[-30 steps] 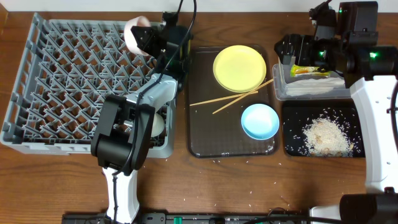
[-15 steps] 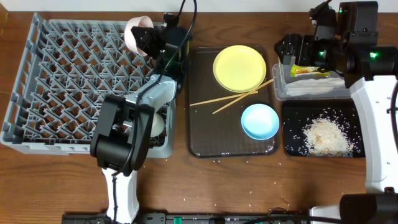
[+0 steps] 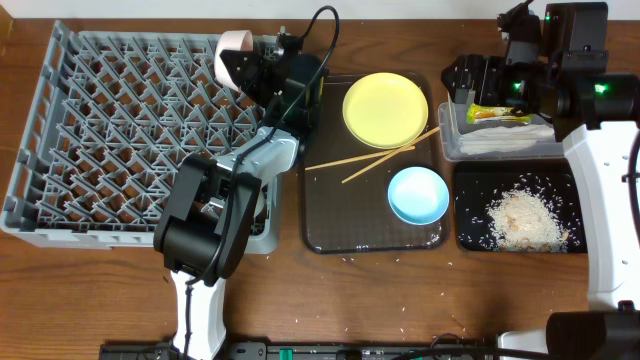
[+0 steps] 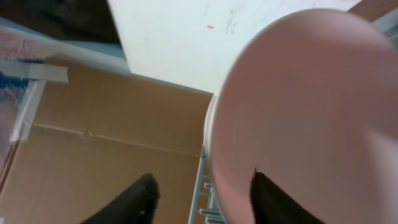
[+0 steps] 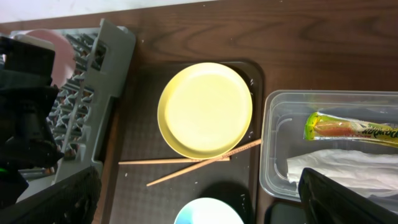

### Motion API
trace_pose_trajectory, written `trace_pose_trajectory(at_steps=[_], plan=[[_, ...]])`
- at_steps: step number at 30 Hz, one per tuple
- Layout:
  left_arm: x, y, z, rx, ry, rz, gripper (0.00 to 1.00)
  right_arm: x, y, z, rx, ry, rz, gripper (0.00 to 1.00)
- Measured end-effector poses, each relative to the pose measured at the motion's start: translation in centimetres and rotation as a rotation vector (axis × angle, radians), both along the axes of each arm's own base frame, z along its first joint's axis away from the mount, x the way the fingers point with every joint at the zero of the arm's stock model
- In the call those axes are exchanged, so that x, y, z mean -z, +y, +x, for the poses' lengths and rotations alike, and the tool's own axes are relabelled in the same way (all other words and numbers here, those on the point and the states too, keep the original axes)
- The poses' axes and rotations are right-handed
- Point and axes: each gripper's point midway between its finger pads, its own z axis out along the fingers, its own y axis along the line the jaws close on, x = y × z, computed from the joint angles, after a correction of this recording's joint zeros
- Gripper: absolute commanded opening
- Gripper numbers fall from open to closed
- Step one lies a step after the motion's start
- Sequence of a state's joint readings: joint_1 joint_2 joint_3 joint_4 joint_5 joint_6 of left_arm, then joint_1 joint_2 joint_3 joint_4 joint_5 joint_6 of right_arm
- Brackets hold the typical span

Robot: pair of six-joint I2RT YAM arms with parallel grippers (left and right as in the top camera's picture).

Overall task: Sort waste into correct bins and load items into the dishwasher
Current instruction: 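Move the left gripper back to the brown tray toward the light-blue bowl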

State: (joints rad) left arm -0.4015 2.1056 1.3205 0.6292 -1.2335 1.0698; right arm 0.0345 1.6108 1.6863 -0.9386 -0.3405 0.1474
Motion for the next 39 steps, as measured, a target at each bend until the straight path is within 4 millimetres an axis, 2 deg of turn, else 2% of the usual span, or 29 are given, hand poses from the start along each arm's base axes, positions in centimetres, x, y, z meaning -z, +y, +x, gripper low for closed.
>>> trace_pose_trajectory(at_steps=[7, 14, 17, 21, 26, 31, 36, 39], plan=[[-0.1, -0.2, -0.4, -0.023, -0.07, -0.048, 0.64, 0.0, 0.0, 0.0, 0.0, 0.0, -0.001, 0.99], [-0.1, -2.8, -0.7, 0.024, -0.109, -0.082, 0.64, 0.0, 0.0, 0.0, 0.0, 0.0, 0.0, 0.99], [-0.1, -3.8, -0.8, 0.042, -0.125, -0.098, 0.71, 0.0, 0.0, 0.0, 0.0, 0.0, 0.0, 0.99], [-0.2, -3.9, -0.8, 0.041, -0.16, -0.124, 0.82, 0.0, 0.0, 0.0, 0.0, 0.0, -0.001, 0.99], [-1.8, -4.0, -0.8, 0.037, -0.302, -0.198, 0.98, 0.0, 0.0, 0.0, 0.0, 0.0, -0.001, 0.99], [-2.6, -4.7, -1.1, 0.037, -0.374, -0.237, 1.0, 0.0, 0.0, 0.0, 0.0, 0.0, -0.001, 0.99], [-3.1, -6.3, -1.6, 0.066, -0.396, -0.262, 0.98, 0.0, 0.0, 0.0, 0.0, 0.0, 0.0, 0.99], [-4.3, -7.0, -2.3, 0.062, -0.435, -0.289, 0.98, 0.0, 0.0, 0.0, 0.0, 0.0, 0.0, 0.99]])
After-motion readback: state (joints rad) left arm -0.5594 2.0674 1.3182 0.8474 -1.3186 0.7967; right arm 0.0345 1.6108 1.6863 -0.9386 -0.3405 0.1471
